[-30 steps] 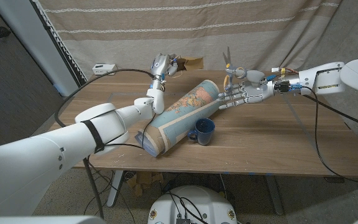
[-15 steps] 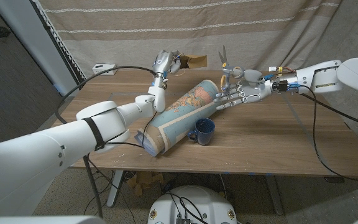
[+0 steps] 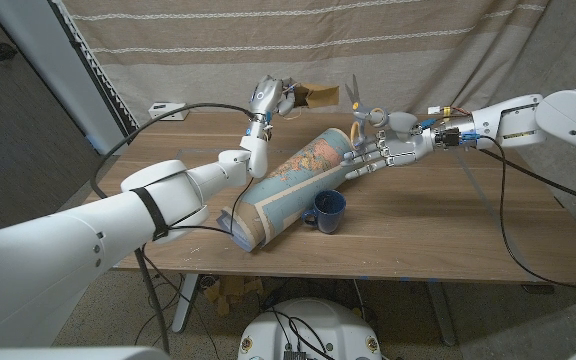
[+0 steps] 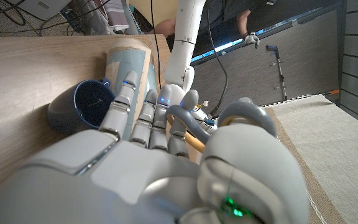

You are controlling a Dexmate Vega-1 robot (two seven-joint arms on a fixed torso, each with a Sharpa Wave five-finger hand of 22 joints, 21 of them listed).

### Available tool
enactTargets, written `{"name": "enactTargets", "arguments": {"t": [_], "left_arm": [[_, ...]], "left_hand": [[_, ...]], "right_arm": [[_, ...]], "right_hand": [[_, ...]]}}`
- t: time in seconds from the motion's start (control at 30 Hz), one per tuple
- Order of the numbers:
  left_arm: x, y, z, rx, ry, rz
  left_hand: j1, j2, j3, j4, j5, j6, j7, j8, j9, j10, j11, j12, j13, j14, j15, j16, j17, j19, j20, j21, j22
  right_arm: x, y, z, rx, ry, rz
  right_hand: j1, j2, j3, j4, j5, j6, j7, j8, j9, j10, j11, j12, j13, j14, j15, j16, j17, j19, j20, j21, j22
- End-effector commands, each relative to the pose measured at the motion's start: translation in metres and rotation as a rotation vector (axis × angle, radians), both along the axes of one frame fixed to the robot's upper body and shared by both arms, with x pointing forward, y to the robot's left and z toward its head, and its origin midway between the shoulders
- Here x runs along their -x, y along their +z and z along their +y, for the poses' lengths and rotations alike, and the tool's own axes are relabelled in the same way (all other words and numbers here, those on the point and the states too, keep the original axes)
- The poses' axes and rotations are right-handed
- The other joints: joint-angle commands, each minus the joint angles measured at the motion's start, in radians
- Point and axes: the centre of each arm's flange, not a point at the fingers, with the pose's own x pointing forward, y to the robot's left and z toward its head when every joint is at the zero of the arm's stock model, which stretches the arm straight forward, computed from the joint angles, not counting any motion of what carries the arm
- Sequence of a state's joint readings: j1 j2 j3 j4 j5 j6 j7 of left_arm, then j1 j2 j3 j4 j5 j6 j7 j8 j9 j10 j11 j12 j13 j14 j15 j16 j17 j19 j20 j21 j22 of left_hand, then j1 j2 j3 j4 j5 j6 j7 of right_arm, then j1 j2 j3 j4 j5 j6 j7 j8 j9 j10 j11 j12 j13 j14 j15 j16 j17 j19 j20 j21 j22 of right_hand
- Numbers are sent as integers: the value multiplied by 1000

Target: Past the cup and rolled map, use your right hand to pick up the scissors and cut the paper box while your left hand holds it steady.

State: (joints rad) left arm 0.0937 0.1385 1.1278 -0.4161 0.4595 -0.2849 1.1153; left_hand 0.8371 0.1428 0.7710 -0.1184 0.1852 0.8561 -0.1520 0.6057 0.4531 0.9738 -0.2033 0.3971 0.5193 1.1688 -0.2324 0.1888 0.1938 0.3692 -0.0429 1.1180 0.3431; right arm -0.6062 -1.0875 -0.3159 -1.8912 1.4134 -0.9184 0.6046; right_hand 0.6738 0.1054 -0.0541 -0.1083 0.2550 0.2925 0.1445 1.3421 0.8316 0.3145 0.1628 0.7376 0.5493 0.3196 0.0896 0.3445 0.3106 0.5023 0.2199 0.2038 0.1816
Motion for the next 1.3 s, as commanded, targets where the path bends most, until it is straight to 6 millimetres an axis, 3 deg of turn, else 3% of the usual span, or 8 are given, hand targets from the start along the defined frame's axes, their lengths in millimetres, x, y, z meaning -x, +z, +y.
{"name": "enactTargets", "arguments": {"t": [0.03, 1.03, 1.3], "left_arm": [[2, 2, -9, -31, -18, -8], [-1, 4, -33, -68, -34, 49], [0, 2, -34, -56, -34, 45]], "left_hand": [[-8, 16, 11, 0, 6, 15, 5, 16, 2, 11, -12, 143, 117, -6, 1, 0, 0, -8, -134, 7, 1], [-13, 15, 20, -2, 7, 6, 8, 15, -9, 9, -12, 138, 107, -12, 0, 0, -2, -22, -134, 25, -15], [-28, 17, 29, 14, 11, -34, -4, 1, -12, -17, -11, 125, 101, -43, 0, -10, -6, -31, -126, 20, -29]], "right_arm": [[-4, 6, 9, 13, 24, 3], [-16, 12, 30, 47, 91, 28], [-19, 11, 29, 41, 96, 42]], "right_hand": [[-5, 1, 6, -3, -2, 5, 61, 6, 4, -1, 6, -8, 4, 15, -7, 6, 1, 9, -2, 3, 2], [-9, 1, 7, -2, -3, 4, 62, 8, 8, 5, 8, -20, 6, 21, -2, 9, -7, 47, -8, 15, 4], [-10, 1, 7, -2, -4, 3, 62, 9, 10, 5, 9, -23, 6, 22, -3, 9, -8, 50, -8, 15, 4]]}}
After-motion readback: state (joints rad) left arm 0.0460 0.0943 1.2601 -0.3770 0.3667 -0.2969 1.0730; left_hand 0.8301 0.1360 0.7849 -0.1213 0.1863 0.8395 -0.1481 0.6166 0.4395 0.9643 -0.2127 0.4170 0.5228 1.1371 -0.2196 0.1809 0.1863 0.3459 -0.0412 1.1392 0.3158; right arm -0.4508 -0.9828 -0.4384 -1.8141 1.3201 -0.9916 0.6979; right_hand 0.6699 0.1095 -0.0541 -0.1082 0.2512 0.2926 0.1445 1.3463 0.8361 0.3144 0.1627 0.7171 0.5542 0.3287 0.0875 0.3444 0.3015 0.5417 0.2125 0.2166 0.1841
